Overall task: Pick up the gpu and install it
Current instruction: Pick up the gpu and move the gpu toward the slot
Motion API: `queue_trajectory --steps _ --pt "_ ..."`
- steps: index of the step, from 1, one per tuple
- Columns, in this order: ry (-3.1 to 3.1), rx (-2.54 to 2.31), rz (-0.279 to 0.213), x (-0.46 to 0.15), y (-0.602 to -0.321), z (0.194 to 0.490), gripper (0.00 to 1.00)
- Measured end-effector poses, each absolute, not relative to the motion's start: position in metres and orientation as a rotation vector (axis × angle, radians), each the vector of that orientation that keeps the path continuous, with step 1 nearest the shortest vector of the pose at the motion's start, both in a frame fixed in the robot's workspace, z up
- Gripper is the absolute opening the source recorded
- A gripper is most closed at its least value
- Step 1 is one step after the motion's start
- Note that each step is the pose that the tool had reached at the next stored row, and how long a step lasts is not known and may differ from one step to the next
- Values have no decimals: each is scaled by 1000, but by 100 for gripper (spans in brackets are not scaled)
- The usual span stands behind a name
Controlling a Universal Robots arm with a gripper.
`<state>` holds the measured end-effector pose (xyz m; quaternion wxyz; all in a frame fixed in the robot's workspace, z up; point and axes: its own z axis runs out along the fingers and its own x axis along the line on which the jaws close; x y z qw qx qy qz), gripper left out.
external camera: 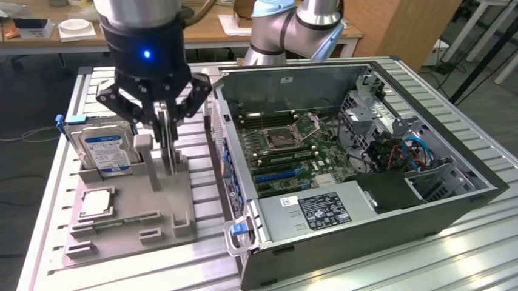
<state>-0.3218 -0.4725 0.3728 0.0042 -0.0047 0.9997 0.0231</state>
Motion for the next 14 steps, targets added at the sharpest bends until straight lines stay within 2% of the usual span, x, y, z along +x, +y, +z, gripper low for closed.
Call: queue_trajectory --steps 7,14 --pt "3132 -15 72 -322 -473 405 27" --pt "3133 -15 73 -308 -473 406 27"
